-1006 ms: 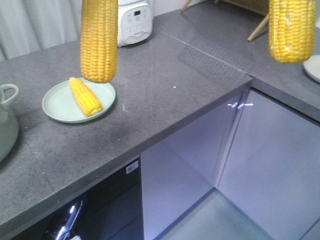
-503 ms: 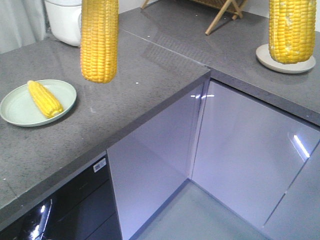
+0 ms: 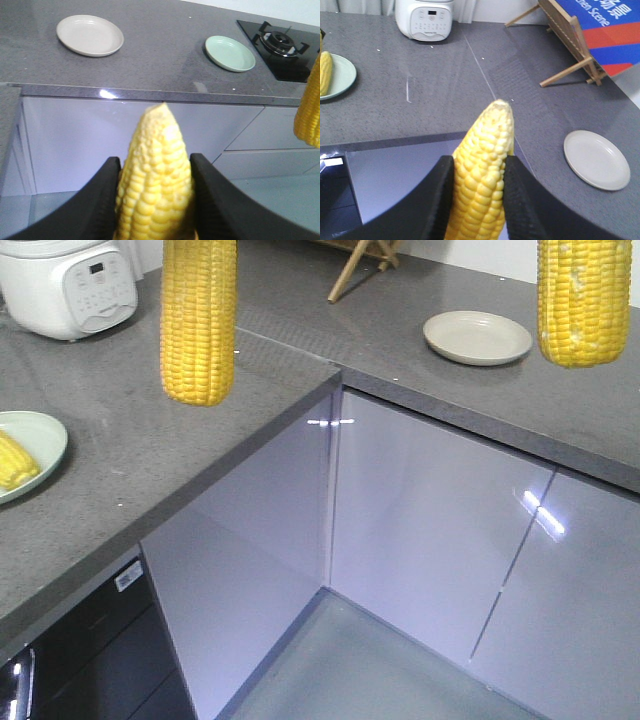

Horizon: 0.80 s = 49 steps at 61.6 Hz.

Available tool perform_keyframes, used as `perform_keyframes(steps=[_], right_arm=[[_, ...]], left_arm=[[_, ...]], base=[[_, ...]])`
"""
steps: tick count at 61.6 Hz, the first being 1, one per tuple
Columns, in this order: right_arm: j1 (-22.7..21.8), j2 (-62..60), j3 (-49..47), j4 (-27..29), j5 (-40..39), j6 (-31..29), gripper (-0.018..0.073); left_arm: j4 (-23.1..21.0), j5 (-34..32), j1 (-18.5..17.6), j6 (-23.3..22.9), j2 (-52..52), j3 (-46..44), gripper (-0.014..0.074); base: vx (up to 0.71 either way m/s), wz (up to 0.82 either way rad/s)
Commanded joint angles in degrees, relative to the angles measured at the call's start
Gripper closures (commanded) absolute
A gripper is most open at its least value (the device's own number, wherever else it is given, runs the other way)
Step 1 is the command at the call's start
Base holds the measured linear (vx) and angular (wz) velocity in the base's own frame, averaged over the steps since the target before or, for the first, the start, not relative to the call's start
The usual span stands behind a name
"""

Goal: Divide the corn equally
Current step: 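Drive the base toward the second cream and green plates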

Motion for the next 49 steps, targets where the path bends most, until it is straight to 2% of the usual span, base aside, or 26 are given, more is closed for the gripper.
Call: perform_keyframes(steps=[1,49], right_arm=[[-0.3,-1.5,-1.0,0.9,-0.3,0.0,0.0564],[-0.3,-1.5,-1.0,0.9,-0.3,0.0,0.0564]], left_arm=[[-2.4,-1.5,-0.3,-0.6,-2.5,-1.2,0.0603],[-2.4,-1.6,-0.3,-0.6,-2.5,-1.2,0.0603]], base=[[-0.04,-0.27],[-0.03,-0.25]])
